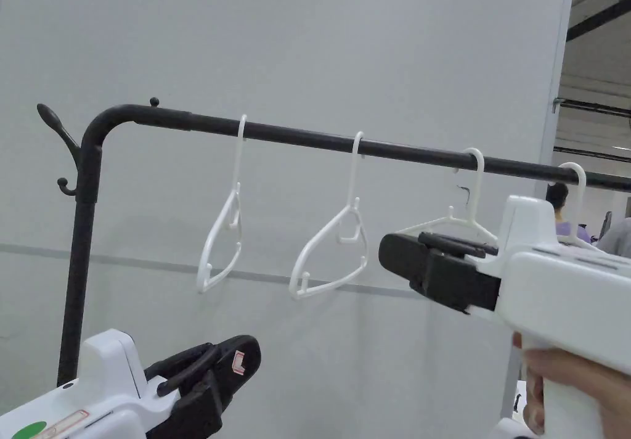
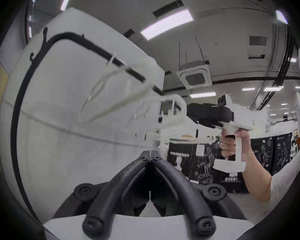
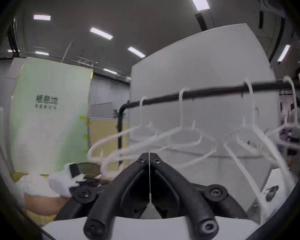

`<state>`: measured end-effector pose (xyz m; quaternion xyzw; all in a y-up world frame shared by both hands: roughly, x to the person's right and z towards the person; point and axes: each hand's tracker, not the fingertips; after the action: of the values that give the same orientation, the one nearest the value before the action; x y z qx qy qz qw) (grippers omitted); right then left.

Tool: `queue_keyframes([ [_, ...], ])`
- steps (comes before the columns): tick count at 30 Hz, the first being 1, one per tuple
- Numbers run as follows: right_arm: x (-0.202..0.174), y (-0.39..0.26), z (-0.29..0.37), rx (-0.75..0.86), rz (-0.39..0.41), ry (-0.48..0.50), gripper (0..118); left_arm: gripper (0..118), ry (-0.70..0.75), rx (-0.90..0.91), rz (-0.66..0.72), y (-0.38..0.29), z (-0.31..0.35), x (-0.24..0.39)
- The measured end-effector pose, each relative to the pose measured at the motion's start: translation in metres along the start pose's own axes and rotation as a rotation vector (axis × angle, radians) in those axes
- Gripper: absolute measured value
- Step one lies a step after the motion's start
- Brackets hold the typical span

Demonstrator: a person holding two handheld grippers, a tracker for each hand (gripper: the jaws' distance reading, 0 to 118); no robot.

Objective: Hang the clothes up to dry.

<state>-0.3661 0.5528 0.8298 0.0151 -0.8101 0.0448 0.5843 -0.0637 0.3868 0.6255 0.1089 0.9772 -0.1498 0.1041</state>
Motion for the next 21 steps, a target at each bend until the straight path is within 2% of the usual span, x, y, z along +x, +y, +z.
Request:
queue_keyframes([
  [3, -0.002, 0.032, -0.027, -0.035, 0.003, -0.079, 0, 2, 0.006, 0.040, -0.003, 0.009, 0.000, 0.005],
  [5, 0.001, 0.048, -0.046, -0.096, -0.068, -0.087, 5, 2, -0.006, 0.042, -0.009, 0.012, 0.001, 0.009],
  [6, 0.004, 0.054, -0.056, -0.119, -0.090, -0.108, 32, 2, -0.007, 0.045, -0.026, 0.013, 0.002, 0.011],
  [7, 0.003, 0.061, -0.067, -0.173, -0.086, -0.149, 76, 2, -0.012, 0.040, -0.037, 0.013, 0.003, 0.013],
  [8, 0.001, 0.065, -0.078, -0.234, -0.099, -0.153, 114, 2, -0.010, 0.038, -0.043, 0.014, 0.003, 0.014],
  [9, -0.001, 0.068, -0.082, -0.283, -0.132, -0.170, 116, 2, -0.015, 0.036, -0.047, 0.013, 0.003, 0.016],
  [11, -0.003, 0.070, -0.097, -0.283, -0.141, -0.273, 118, 2, -0.017, 0.038, -0.053, 0.013, 0.004, 0.017],
  [13, -0.003, 0.072, -0.115, -0.355, -0.118, -0.331, 118, 2, -0.028, 0.038, -0.054, 0.013, 0.003, 0.019],
  [19, 0.016, 0.059, -0.162, -0.455, -0.214, -0.373, 118, 2, -0.038, 0.020, -0.088, 0.013, 0.001, 0.026],
  [21, 0.021, 0.051, -0.171, -0.473, -0.207, -0.389, 118, 2, -0.044, 0.013, -0.095, 0.013, 0.001, 0.028],
])
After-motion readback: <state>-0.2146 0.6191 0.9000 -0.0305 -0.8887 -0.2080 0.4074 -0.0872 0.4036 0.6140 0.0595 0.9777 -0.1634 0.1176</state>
